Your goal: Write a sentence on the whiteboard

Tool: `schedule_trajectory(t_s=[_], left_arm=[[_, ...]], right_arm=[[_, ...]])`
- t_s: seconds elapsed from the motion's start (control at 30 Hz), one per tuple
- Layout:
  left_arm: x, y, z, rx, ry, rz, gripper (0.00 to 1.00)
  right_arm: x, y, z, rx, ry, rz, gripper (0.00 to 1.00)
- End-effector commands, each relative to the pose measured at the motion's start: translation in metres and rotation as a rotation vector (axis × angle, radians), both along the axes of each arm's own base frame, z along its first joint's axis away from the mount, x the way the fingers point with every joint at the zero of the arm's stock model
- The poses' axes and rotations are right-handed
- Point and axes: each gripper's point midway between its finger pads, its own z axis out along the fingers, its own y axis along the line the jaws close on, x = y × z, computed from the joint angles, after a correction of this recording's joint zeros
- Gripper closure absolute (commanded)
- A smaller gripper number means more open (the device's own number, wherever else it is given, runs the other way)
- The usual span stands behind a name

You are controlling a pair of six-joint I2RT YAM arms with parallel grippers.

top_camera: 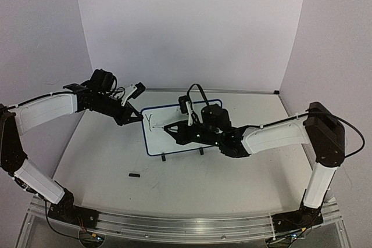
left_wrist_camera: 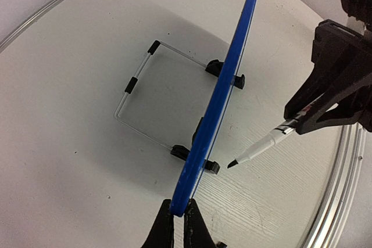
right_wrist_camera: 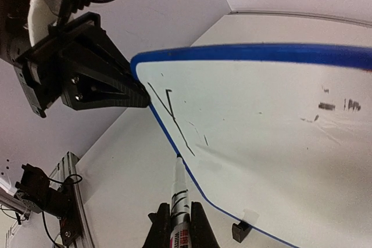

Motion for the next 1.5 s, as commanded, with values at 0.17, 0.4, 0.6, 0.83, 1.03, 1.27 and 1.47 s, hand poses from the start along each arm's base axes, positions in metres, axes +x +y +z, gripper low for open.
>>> schedule_trajectory(t_s=[0.17, 0.4, 0.6, 0.83, 1.03, 1.27, 1.47], left_arm=[[0.005, 0.006, 0.003, 0.030, -0.056, 0.015, 1.00], [0.005, 0.006, 0.003, 0.031, -0.055, 0.014, 1.00], [0.005, 0.006, 0.002, 0.030, -0.052, 0.013, 1.00], [0.006, 0.006, 0.001, 0.033, -0.051, 0.014, 1.00], [0.006, 0.006, 0.001, 0.035, -0.050, 0.015, 1.00], [0.006, 0.006, 0.001, 0.035, -0.050, 0.017, 1.00], [0.006, 0.006, 0.001, 0.035, -0.049, 0.016, 1.00]], right_arm=[[0.018, -0.003, 0.031, 0.050, -0.068, -0.079, 1.00], [0.027, -0.003, 0.024, 0.039, -0.060, -0.106, 1.00], [0.032, -0.001, 0.025, 0.041, -0.065, -0.115, 1.00], [0.033, 0.006, 0.019, 0.030, -0.060, -0.092, 1.00], [0.031, 0.007, 0.002, 0.002, -0.029, -0.081, 1.00], [0.028, 0.000, -0.015, -0.029, 0.001, -0.094, 1.00], [0.030, -0.010, -0.002, -0.029, -0.029, -0.130, 1.00]])
